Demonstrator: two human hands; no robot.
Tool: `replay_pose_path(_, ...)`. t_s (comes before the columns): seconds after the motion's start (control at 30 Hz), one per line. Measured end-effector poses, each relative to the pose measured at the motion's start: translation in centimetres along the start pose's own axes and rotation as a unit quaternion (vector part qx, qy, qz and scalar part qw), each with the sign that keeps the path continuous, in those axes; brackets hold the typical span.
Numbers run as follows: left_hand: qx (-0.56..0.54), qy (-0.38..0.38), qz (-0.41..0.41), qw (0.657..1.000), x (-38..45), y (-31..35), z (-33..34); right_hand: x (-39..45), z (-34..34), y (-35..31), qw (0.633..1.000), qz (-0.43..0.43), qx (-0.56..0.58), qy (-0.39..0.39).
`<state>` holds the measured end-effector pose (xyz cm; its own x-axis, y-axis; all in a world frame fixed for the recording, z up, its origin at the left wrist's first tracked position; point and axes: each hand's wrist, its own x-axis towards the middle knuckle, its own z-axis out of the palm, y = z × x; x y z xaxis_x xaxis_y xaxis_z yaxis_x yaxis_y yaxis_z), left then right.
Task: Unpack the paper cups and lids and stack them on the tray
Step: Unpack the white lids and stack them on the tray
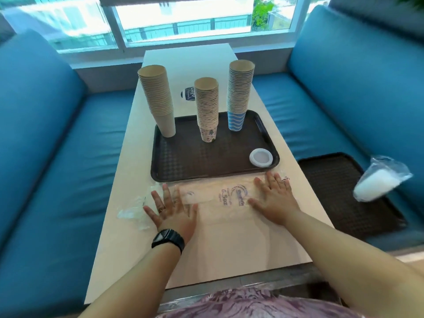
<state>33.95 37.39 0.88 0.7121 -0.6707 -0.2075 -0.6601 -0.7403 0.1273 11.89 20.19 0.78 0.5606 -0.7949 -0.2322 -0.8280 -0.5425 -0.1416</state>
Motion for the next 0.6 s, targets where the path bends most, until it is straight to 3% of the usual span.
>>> replay_pose_path(0.3,-0.022,0.048,0.187,0.981,-1.8,9.0,-2.6,-0.8,-2.8,3.3,0.970,0.032,0.141,0.197)
replay_pose_path(0.6,-0.002,0.018,0.360,0.933,-2.7,27.6,-2.4,-1.8,-5.8,19.2,0.938,0.146,0.172,0.264)
